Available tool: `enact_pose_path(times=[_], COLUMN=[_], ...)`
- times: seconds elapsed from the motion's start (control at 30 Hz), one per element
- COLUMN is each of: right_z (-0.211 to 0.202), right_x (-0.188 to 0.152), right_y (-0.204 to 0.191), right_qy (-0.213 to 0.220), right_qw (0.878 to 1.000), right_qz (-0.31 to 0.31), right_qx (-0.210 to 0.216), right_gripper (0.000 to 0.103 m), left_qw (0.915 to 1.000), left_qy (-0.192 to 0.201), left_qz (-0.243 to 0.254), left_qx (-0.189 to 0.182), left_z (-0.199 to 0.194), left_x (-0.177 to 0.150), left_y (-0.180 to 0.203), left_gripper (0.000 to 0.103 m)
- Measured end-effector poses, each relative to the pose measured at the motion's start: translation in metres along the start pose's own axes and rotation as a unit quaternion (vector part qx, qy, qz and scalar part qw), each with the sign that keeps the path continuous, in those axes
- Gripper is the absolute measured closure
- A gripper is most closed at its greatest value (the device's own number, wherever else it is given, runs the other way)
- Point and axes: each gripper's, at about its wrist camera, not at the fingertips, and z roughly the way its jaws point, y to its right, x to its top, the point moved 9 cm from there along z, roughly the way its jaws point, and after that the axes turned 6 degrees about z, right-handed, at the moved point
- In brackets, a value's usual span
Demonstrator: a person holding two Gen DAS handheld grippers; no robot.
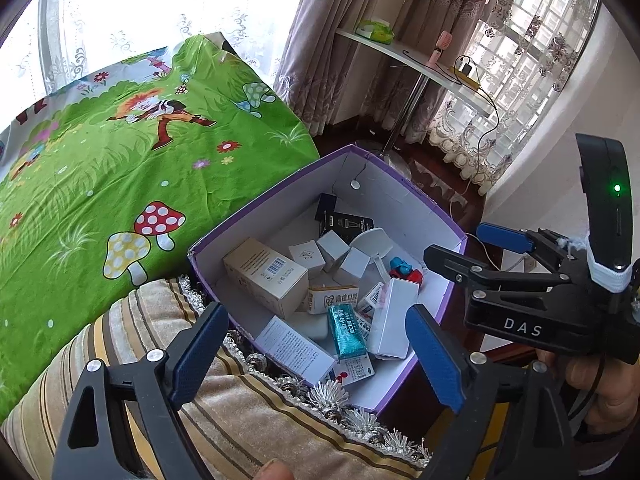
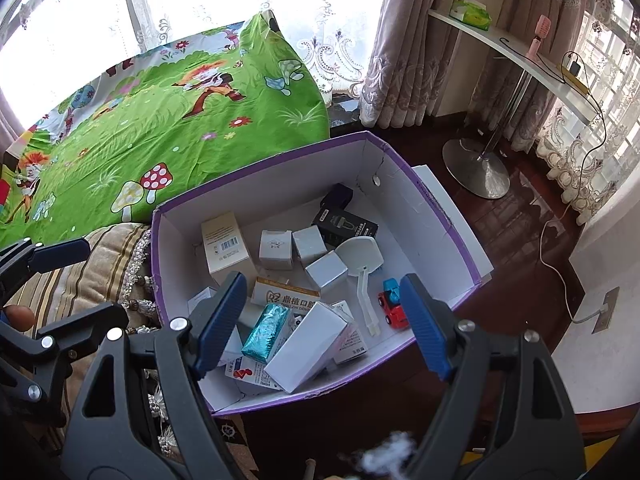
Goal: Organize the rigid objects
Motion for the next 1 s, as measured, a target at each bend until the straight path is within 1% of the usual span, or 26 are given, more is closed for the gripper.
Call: enact_pose_path(times=[0.03, 0.1, 0.4, 0.57, 0.7, 0.73, 0.8, 0.83, 0.9, 1.0], right_z=[-0.001, -0.001, -0.002, -0.001, 0.000, 0.000, 0.000, 0.000, 0.000, 0.001], right_x=[-0.001, -0.002, -0.005, -0.006, -0.006, -0.006, -0.006, -0.006, -0.006, -0.006], right_y=[0.000, 0.002, 0.007, 0.007, 0.007, 0.007, 0.008, 0.008, 0.009, 0.009], right_qy=[0.000, -0.001, -0.004, -0.007, -0.008, -0.008, -0.008, -0.008, -0.009, -0.008], right_qw=[1.000, 1.000, 1.000, 1.000, 1.000, 1.000, 1.000, 1.000, 1.000, 1.000], right_qz=[0.000, 0.002, 0.005, 0.005, 0.005, 0.005, 0.007, 0.007, 0.008, 0.010], right_qx=[0.000, 0.001, -0.001, 0.000, 0.000, 0.000, -0.001, -0.001, -0.002, -0.001], right_gripper=[0.022, 0.022, 0.022, 0.022, 0.022, 0.022, 0.022, 0.022, 0.022, 0.022], left_qw=[1.0000, 0.9999, 1.0000, 1.0000, 0.9999, 0.9999, 0.9998, 0.9996, 0.9993, 0.9992], left_qy=[0.001, 0.004, 0.001, 0.001, -0.001, 0.000, 0.015, 0.020, 0.021, 0.021], left_qz=[0.001, 0.004, 0.005, 0.007, 0.010, 0.010, 0.015, 0.020, 0.030, 0.036], left_qx=[0.005, 0.009, 0.006, 0.006, 0.004, 0.002, -0.002, 0.002, 0.005, 0.000], left_z=[0.000, -0.001, -0.001, -0.001, 0.000, 0.000, -0.004, -0.004, -0.005, -0.006], left_x=[0.000, 0.000, 0.000, 0.001, 0.000, 0.000, 0.002, 0.002, 0.003, 0.003], left_y=[0.000, 0.000, 0.002, 0.001, 0.003, 0.004, 0.006, 0.007, 0.010, 0.013], left_gripper=[0.007, 0.005, 0.004, 0.001, 0.001, 0.001, 0.000, 0.000, 0.000, 0.000])
